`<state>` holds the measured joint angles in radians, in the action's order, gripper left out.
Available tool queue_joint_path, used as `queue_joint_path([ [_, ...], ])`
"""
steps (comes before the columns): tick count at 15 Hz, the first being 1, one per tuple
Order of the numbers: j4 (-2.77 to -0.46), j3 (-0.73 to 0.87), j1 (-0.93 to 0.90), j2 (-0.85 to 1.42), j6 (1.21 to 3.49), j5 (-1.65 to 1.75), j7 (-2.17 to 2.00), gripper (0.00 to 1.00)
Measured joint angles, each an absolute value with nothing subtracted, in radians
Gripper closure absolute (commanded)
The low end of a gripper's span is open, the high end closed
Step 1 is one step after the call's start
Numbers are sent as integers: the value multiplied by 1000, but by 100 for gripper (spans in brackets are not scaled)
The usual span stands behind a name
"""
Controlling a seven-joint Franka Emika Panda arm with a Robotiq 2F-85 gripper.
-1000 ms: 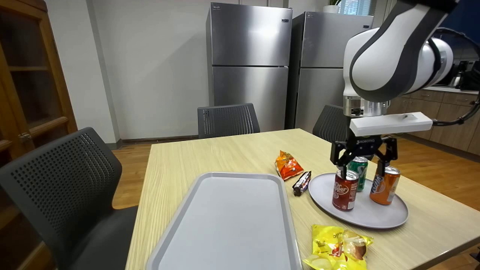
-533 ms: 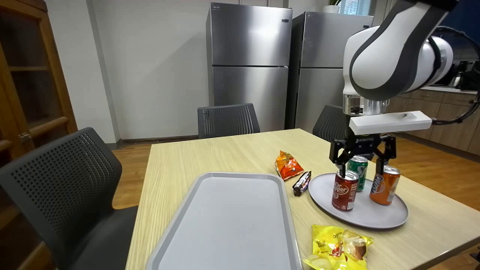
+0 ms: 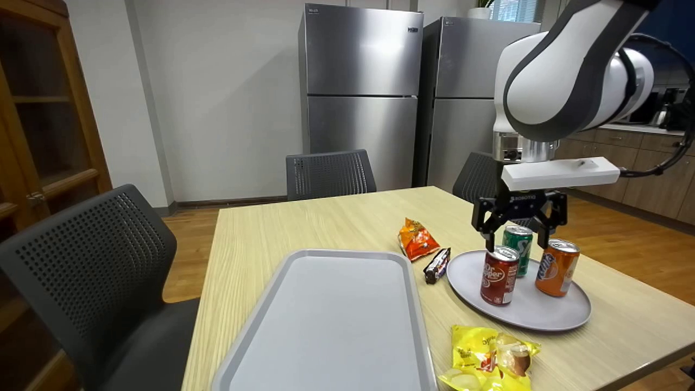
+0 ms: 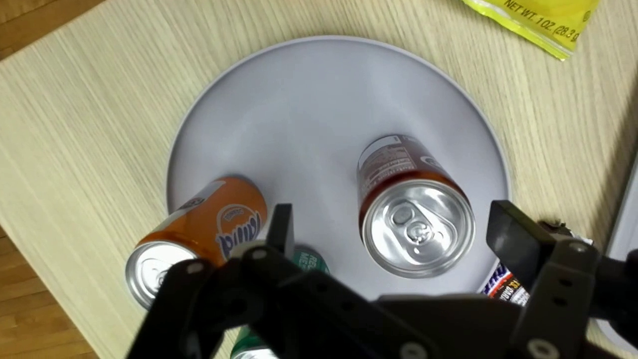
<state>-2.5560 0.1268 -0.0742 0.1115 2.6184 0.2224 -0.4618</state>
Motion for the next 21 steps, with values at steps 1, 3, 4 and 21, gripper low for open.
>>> queue_joint_path([
  [1, -2554, 121, -74, 112, 2620, 222, -461, 0],
  [3, -2547, 110, -74, 118, 2621, 221, -460, 0],
  [4, -2542, 105, -74, 122, 2621, 218, -460, 0],
  [21, -2456, 100, -75, 253, 2621, 216, -440, 0],
])
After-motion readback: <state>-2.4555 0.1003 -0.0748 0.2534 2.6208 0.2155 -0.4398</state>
